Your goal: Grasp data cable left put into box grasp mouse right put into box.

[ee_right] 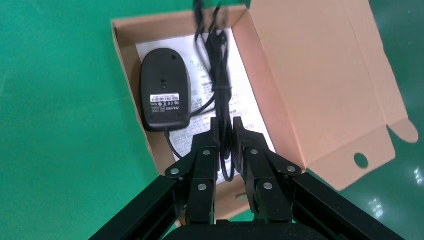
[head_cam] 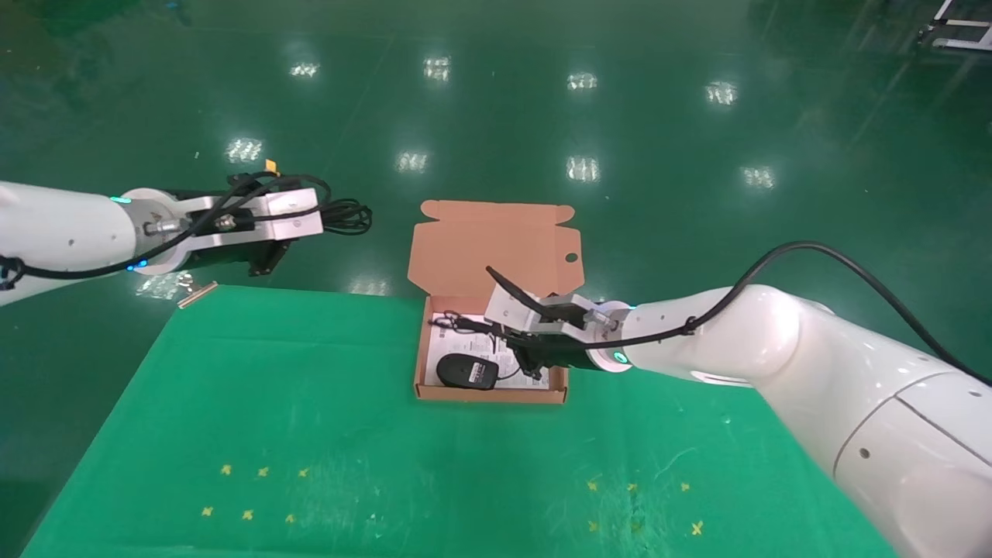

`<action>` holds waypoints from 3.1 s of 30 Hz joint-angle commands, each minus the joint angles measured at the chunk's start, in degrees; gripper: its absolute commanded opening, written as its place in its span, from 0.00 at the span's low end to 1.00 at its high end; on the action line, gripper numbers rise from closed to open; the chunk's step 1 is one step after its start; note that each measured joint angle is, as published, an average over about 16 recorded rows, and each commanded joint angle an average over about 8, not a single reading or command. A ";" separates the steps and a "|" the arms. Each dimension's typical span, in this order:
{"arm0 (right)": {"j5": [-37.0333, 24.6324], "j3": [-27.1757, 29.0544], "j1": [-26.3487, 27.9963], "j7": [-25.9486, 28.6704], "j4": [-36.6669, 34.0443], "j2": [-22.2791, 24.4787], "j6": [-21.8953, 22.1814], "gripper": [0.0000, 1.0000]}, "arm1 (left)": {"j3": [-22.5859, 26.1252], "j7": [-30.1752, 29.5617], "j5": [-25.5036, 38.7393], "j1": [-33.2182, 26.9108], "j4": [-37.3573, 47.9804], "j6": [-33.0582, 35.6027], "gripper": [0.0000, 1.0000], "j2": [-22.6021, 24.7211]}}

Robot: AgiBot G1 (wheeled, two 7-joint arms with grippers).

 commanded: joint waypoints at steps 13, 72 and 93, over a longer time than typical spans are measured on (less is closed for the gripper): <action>-2.41 -1.18 3.34 2.71 7.10 8.56 -0.39 1.00 | 3.77 6.29 -0.29 6.14 5.76 -9.68 0.00 8.80; -29.81 -6.38 22.64 25.49 45.57 31.13 -11.44 1.00 | 14.76 19.91 -31.92 -2.17 24.57 -27.07 1.00 17.79; -10.87 12.08 8.67 17.05 45.79 33.96 -24.74 1.00 | 0.86 18.44 -50.80 5.84 15.52 -9.10 1.00 5.43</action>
